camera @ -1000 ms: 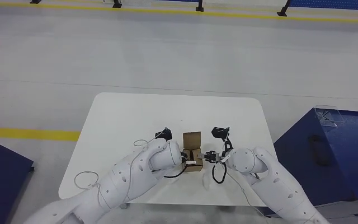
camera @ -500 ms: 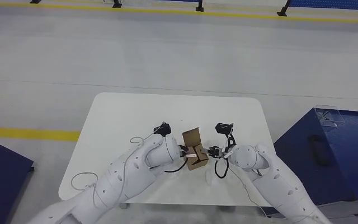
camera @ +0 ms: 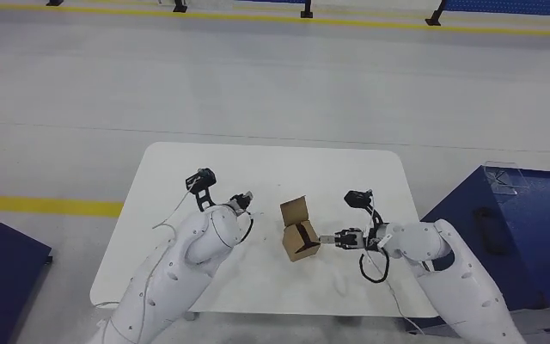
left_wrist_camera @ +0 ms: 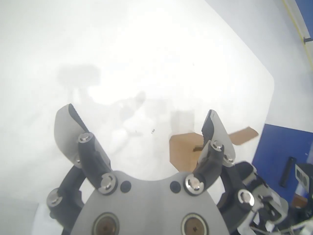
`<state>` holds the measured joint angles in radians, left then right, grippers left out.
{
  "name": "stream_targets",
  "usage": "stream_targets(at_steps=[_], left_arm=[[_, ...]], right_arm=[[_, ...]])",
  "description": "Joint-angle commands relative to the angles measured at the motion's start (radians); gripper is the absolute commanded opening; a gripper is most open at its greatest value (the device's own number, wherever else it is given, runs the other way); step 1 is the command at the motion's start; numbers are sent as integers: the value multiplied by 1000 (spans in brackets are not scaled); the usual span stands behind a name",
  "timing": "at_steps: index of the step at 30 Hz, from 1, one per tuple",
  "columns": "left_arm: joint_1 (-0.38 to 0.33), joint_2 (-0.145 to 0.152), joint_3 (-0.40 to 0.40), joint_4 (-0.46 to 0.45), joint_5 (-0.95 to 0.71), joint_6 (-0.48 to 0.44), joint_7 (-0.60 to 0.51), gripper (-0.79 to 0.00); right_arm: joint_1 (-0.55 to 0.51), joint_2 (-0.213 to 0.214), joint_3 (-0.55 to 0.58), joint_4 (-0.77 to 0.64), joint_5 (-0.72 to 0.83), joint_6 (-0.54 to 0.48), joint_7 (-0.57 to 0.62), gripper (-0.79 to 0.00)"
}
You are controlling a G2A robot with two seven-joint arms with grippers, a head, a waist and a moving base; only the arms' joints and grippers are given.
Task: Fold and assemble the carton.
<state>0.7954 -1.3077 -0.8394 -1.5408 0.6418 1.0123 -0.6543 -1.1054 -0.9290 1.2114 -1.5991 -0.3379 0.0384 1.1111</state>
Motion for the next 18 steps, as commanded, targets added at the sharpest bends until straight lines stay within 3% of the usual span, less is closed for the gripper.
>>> stream_targets(at_steps=[1,10,18], left_arm=[[-38,-24,23,52,20,0,-35,0],[-215,-136,171,263,-3,-13,-136,0],[-269,-178,222,337,-23,-103,-142,0]], right_arm=[[-19,4,-3,-5,-45,-11,3,0],[-14,-13,-108,18,-175,44,-52,0],[34,-28,-129,66,-177,95,-89,0]])
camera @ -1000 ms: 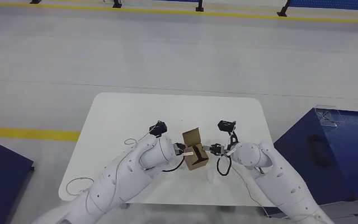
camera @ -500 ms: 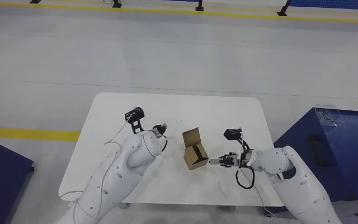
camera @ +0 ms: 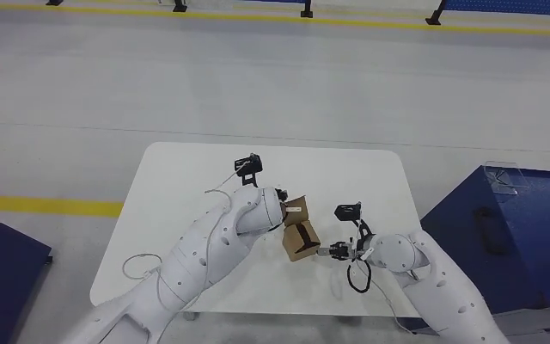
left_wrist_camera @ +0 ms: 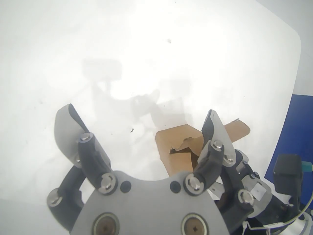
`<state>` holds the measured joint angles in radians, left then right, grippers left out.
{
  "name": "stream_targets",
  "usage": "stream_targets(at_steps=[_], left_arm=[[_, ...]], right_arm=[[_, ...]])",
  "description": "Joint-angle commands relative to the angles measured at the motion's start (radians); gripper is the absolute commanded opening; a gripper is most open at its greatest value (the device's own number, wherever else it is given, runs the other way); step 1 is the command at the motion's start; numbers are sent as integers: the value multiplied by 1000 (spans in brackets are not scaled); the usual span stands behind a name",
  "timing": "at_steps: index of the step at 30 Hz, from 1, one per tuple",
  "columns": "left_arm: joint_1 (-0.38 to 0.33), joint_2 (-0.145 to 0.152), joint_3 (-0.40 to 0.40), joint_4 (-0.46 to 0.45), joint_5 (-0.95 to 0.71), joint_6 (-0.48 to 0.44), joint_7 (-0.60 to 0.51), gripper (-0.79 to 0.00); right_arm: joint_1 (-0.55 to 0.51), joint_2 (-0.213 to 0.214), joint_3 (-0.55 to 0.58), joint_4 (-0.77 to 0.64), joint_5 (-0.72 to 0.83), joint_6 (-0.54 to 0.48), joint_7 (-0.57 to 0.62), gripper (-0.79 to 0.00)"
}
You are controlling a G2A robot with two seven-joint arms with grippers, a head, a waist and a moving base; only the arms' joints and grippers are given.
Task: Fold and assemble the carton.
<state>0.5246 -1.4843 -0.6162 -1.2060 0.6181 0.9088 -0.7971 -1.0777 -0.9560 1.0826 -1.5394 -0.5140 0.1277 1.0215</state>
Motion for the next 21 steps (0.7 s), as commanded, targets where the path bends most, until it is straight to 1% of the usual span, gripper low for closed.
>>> stream_targets(at_steps=[1,6,11,16,21], left_arm=[[5,-3,-2,-3,0,2,-1,0],[34,2,-5,-52,7,3,-46,0],[67,15,-11,-111,41,16,-98,0],[95,25,-18,-115,33,-9,-123,0],[94,18,28,-81,29,-28,-142,0]], right_arm=[[13,-2,0,13,-4,17,-4,0],[48,-12,-10,42,-6,53,-11,0],[76,-20,-10,69,10,81,-23,0],[93,-25,-9,90,21,82,-27,0],[93,-30,-3,106,66,72,-32,0]])
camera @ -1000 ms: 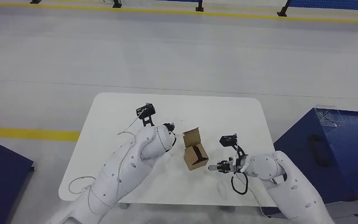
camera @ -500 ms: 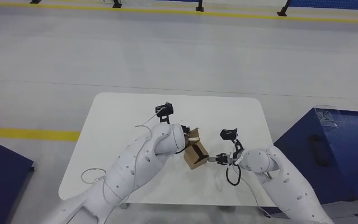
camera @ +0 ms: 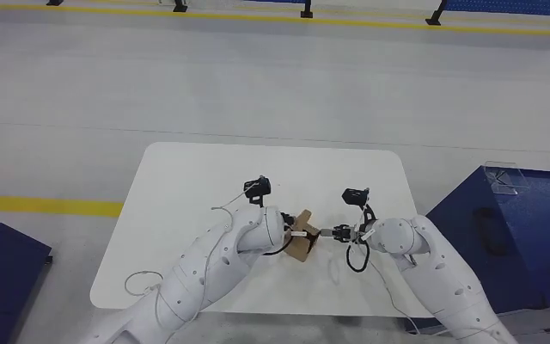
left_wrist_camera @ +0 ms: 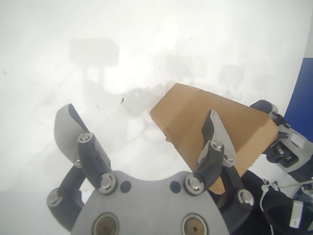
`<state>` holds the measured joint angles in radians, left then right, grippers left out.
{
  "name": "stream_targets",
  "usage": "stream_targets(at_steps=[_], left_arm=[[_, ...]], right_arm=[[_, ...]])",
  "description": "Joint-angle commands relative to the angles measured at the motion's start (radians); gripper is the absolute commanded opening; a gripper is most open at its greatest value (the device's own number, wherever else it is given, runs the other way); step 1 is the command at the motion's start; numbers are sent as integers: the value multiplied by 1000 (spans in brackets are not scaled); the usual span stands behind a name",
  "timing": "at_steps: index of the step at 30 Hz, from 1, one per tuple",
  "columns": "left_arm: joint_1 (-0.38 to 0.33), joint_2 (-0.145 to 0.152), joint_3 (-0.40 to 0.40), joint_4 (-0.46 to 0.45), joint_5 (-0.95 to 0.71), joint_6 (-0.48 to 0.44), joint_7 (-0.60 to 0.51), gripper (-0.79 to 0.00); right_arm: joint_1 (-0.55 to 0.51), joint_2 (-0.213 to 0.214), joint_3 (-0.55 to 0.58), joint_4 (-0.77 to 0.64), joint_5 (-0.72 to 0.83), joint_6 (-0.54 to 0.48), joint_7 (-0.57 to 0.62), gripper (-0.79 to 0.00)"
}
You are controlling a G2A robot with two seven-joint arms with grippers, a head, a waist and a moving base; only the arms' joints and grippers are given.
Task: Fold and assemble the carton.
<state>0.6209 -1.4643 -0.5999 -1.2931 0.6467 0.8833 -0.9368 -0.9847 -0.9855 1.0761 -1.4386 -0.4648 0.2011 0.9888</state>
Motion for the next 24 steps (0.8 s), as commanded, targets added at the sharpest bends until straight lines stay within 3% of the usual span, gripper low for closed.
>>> stream_targets(at_steps=[1,15,18,24], left_arm=[[-4,-5,21,9,0,-2,-2,0],[-12,-25,58,40,-44,32,32,0],[-14,-26,62,43,-50,35,35,0],[-16,-26,65,42,-62,42,42,0]], right_arm=[[2,-2,10,10,36,-7,2,0],[-74,25,172,-11,246,-188,75,0],[-102,30,176,-37,224,-221,74,0],[-132,26,133,-82,107,-182,-25,0]])
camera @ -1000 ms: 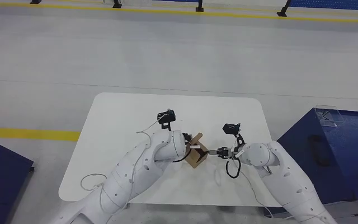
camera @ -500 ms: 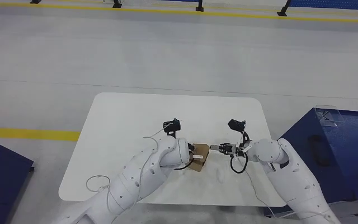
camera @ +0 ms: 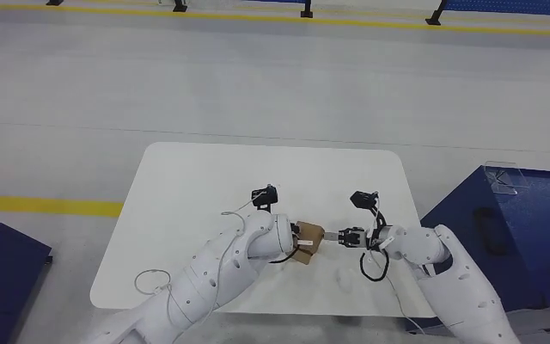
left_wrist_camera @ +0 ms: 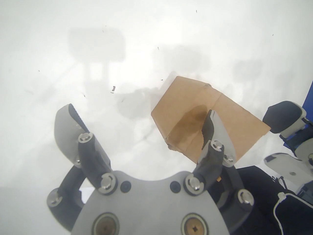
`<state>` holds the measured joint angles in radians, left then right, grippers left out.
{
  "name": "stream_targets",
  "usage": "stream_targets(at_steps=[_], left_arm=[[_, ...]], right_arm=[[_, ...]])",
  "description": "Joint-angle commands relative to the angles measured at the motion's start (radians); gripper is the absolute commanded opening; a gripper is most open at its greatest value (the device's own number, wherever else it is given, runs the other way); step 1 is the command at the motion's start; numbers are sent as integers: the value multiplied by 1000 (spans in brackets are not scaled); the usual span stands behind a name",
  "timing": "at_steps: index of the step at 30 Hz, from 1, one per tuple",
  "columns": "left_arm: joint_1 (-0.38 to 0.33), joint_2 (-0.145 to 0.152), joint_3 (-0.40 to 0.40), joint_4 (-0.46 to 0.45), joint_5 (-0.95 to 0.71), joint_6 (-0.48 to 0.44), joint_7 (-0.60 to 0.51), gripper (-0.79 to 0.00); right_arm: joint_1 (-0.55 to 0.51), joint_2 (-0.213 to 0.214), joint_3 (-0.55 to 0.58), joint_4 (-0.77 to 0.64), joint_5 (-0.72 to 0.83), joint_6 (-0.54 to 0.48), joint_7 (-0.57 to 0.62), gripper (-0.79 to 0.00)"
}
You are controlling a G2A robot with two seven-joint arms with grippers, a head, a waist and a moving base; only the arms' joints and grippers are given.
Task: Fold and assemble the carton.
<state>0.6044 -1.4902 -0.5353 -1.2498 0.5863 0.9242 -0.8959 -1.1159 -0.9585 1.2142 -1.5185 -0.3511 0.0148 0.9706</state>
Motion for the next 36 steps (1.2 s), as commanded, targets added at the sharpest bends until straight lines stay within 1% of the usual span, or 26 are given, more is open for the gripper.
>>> stream_targets(at_steps=[1,8,14,31,36], left_arm=[[1,1,0,-2,-3,3,3,0],[8,5,-8,-22,-33,-3,-3,0],[10,7,-3,-28,-47,-7,-7,0],[0,7,15,-15,-87,1,1,0],[-3,5,29,-3,-94,6,6,0]], right_arm=[[0,-2,-9,-4,-17,11,-18,0],[-5,-10,-42,-17,-95,51,-111,0],[-11,-17,-65,-27,-125,60,-145,0],[-19,-28,-75,-22,-134,52,-178,0],[-23,-31,-64,-32,-98,45,-178,0]])
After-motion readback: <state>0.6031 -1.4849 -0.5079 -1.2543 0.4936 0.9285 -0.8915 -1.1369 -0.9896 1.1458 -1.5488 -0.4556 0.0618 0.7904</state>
